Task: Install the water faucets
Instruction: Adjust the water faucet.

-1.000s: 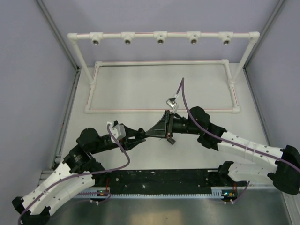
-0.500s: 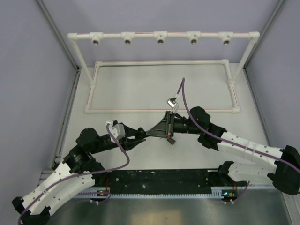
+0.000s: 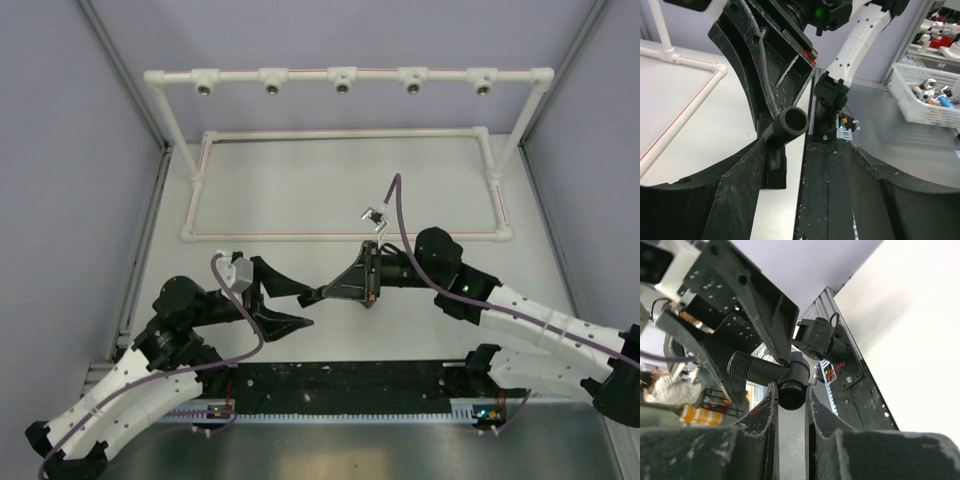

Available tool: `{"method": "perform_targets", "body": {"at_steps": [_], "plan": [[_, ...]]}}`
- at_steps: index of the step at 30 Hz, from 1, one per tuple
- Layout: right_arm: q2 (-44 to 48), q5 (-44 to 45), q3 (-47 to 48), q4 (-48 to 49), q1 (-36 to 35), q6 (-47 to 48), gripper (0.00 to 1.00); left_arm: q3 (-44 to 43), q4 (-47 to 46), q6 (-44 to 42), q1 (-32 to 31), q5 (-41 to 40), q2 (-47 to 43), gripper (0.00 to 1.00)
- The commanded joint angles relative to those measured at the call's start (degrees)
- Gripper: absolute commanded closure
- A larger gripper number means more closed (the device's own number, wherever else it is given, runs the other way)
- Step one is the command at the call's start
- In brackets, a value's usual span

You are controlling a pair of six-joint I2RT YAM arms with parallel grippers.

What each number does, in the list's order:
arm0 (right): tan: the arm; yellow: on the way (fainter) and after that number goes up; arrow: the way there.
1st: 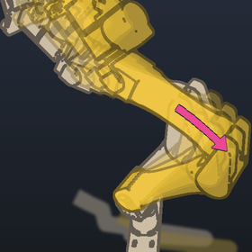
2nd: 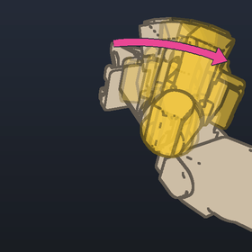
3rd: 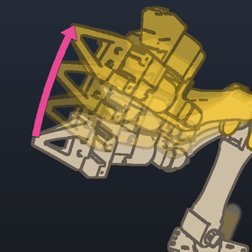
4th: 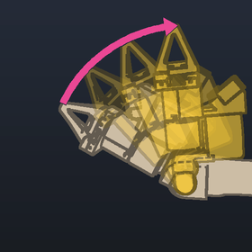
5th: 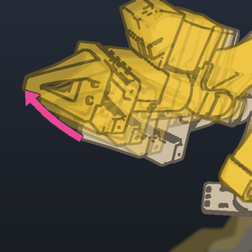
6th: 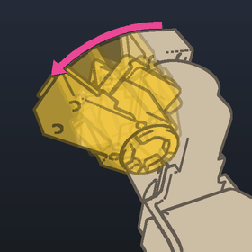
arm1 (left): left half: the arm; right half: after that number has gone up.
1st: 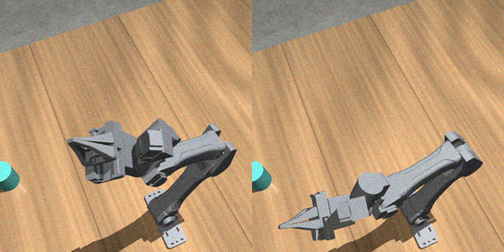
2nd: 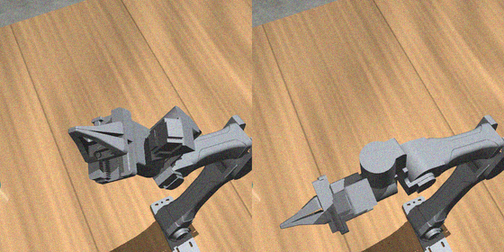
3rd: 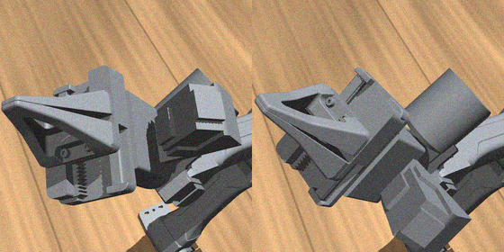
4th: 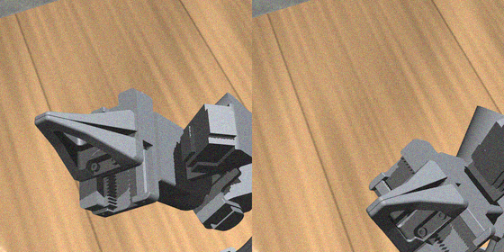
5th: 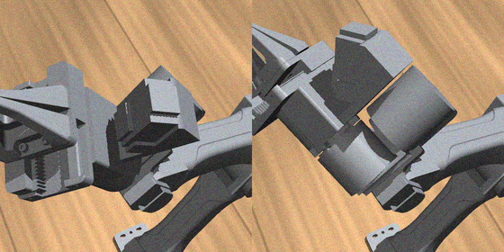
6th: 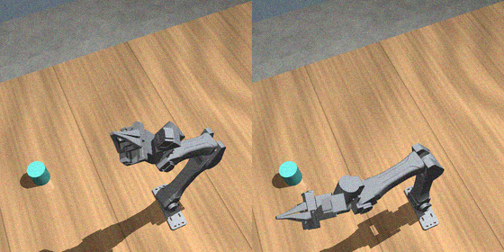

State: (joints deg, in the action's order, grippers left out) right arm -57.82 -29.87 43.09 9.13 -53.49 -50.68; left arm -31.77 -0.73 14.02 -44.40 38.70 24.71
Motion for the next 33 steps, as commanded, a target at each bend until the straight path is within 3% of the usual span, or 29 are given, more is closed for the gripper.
{"method": "perform_targets", "body": {"at_steps": [1, 11, 33], "plan": [[5.95, -2.03, 5.69, 4.41, 0.15, 10.67, 1.00, -0.40, -5.86, 9.96, -0.25, 4.02, -1.42, 0.32], [9.66, -9.15, 9.29, 3.36, 0.14, 27.11, 1.00, -2.15, -8.76, 15.86, -0.25, 5.86, 1.74, 0.34], [4.30, -14.34, 12.37, -0.77, -0.12, 30.02, 1.00, -6.11, -11.83, 16.39, -0.25, 8.50, 7.89, 0.37]]}}
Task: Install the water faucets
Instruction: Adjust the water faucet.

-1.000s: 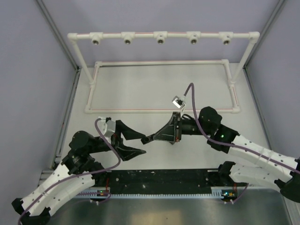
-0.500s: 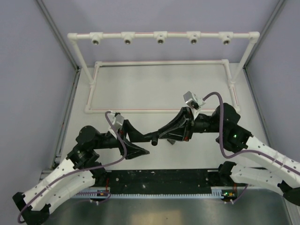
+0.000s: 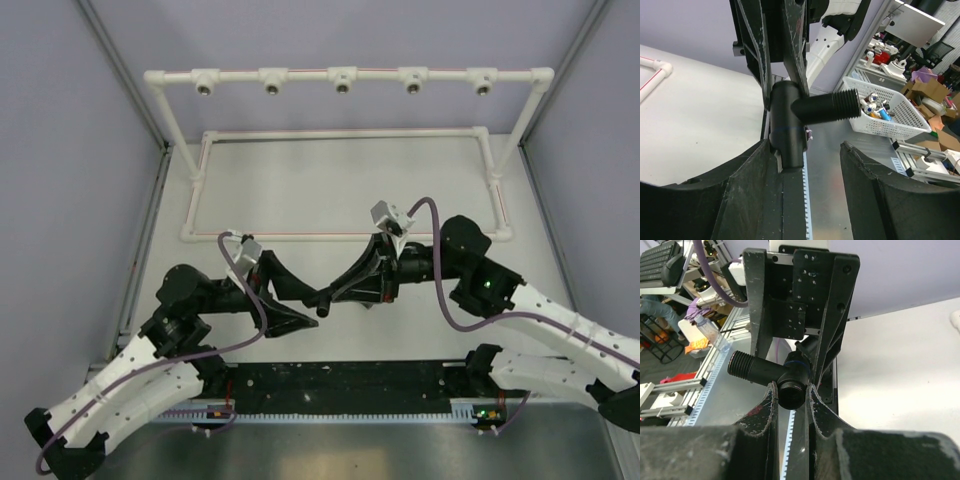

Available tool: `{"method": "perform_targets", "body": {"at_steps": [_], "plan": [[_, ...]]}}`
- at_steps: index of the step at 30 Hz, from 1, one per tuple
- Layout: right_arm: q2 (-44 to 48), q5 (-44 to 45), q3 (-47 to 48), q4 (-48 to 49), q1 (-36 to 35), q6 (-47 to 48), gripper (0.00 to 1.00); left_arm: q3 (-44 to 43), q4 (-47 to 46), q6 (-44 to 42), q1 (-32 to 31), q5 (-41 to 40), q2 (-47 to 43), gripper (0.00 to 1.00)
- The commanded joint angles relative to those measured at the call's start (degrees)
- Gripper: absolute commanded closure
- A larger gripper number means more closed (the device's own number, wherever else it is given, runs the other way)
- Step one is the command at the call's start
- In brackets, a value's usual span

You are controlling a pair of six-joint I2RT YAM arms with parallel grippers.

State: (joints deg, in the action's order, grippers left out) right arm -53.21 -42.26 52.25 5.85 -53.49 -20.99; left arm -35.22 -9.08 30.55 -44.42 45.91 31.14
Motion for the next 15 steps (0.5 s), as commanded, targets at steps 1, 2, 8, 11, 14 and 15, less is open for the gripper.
{"method": "perform_targets", "body": {"at_steps": [1, 2, 8, 11, 14, 15], "plan": [[-0.31, -1.86, 3.12, 2.50, -0.21, 0.43, 1.00, -3.01, -3.66, -0.13, -0.22, 1.55, 1.99, 0.38], [-0.40, -1.95, 3.04, 2.50, -0.38, 0.43, 1.00, -3.18, -3.66, -0.13, -0.22, 1.81, 2.43, 0.39], [-0.40, -2.12, 3.03, 2.15, -0.47, 0.69, 1.00, -3.89, -3.66, -0.49, -0.22, 3.57, 4.46, 0.62], [-0.40, -2.13, 2.95, 2.06, -0.56, 0.69, 1.00, -3.89, -3.92, -0.49, -0.22, 4.45, 4.99, 0.77], [-0.58, -2.13, 2.86, 2.06, -0.64, 0.69, 1.00, -3.98, -4.01, -0.66, -0.31, 4.63, 5.08, 0.97], [-0.67, -2.12, 2.86, 1.89, -0.56, 0.78, 1.00, -3.89, -4.01, -0.84, -0.23, 4.63, 5.08, 1.00]]}}
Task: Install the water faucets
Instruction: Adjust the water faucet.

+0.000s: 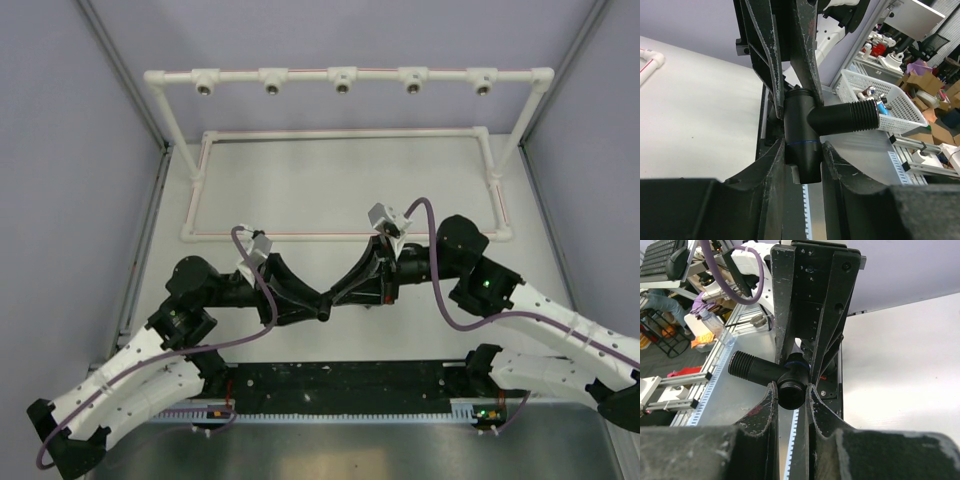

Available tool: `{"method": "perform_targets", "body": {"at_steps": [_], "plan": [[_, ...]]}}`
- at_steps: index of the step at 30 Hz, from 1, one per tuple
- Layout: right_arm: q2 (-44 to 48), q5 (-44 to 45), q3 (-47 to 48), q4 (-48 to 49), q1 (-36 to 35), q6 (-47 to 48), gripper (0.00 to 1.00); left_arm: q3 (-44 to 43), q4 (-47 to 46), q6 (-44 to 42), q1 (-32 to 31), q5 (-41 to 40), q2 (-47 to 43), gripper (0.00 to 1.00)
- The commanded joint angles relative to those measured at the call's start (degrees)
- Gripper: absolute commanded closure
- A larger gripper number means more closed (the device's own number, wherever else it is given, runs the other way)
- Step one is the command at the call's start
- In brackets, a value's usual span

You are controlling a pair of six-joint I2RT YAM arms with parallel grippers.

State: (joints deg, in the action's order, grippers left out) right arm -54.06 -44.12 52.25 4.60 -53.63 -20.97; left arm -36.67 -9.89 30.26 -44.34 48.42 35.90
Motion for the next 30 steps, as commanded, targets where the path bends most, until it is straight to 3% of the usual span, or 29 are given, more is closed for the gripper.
{"method": "perform_targets", "body": {"at_steps": [1, 3, 6, 9, 18, 30], "plan": [[0.10, 0.17, 3.03, 2.79, -0.51, 0.76, 1.00, -2.53, -2.86, -1.16, -0.31, 1.85, 0.40, 1.00], [-0.25, 1.92, 3.56, 1.47, -0.43, 0.67, 0.77, -2.53, -0.84, -3.35, -0.31, 0.28, -0.30, 1.00], [-0.69, 5.17, 4.52, -1.07, -0.51, -1.96, 0.53, -4.11, 7.74, -12.03, -0.40, -4.98, -2.06, 1.00], [-0.96, 9.56, 4.27, -1.96, -0.43, -6.70, 0.42, -5.17, 15.67, -20.74, -0.40, -11.93, -4.95, 1.00], [-5.08, 17.67, 5.23, -6.10, 1.15, -25.77, 0.32, -1.48, 16.04, -35.17, -0.40, -26.97, -12.34, 1.00], [-9.92, 14.33, 6.99, -1.53, 1.42, -33.43, 0.28, -4.99, 22.20, -46.26, -0.31, -30.05, -9.62, 1.00]]}}
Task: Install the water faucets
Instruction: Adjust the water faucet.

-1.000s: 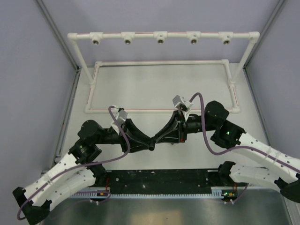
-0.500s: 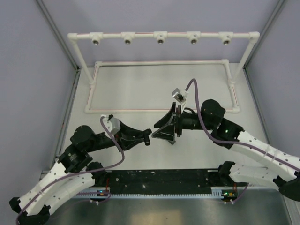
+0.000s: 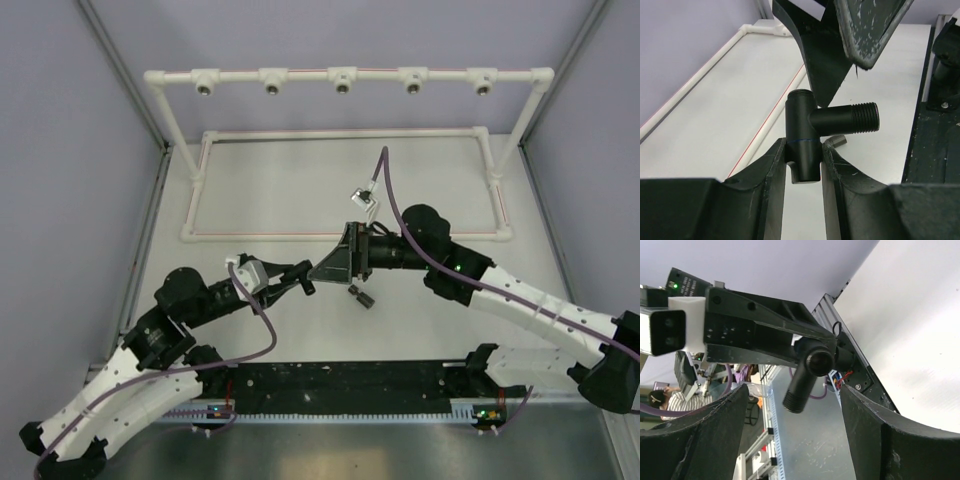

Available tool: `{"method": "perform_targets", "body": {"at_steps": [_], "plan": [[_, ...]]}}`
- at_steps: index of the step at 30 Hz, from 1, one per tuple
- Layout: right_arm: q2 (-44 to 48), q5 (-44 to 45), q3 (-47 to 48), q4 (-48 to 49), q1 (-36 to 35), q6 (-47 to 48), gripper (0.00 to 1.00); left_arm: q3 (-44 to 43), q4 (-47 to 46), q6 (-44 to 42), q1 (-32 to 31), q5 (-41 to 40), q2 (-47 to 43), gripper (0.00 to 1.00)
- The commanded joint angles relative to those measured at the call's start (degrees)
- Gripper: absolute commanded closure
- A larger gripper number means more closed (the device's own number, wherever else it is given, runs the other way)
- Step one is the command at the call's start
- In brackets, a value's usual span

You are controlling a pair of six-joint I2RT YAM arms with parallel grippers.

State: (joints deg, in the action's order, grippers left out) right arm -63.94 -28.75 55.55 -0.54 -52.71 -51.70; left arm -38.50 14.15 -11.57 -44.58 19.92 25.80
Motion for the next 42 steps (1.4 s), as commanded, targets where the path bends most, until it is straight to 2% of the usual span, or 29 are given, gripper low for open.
{"method": "perform_targets", "body": {"at_steps": [1, 14, 19, 26, 30, 33, 36, 42], "plan": [[-0.22, -1.30, 3.51, 3.96, 0.50, -2.79, 0.28, -3.07, -1.85, -4.51, -0.07, -1.47, 0.56, 1.00], [-4.08, -4.29, 2.02, 5.46, 0.50, -3.49, 0.44, -3.69, -2.99, -4.69, -0.25, -0.76, 2.41, 1.00], [-4.88, -5.35, 1.49, 6.60, 0.41, -3.49, 0.59, -3.86, -3.17, -4.51, -0.07, -1.03, 2.85, 1.00], [-4.18, -6.84, 0.09, 8.44, 0.41, -1.48, 1.00, -3.42, -4.39, -2.23, -0.16, -1.38, 2.85, 1.00], [-2.42, -6.23, -1.06, 8.71, 0.41, 1.86, 1.00, -2.72, -5.80, 0.84, -0.16, -0.68, 2.15, 1.00], [-1.01, -6.57, -1.41, 8.71, 0.50, 4.23, 1.00, -2.11, -7.38, 4.53, -0.07, 1.25, 1.53, 0.84], [0.31, -7.11, -1.59, 8.80, 0.41, 5.99, 1.00, -1.58, -8.61, 7.79, -0.16, 4.41, 1.71, 0.74], [1.28, -7.98, -0.09, 6.69, 0.41, 7.32, 1.00, -1.58, -7.56, 9.64, -0.07, 8.55, 3.11, 0.70]]}}
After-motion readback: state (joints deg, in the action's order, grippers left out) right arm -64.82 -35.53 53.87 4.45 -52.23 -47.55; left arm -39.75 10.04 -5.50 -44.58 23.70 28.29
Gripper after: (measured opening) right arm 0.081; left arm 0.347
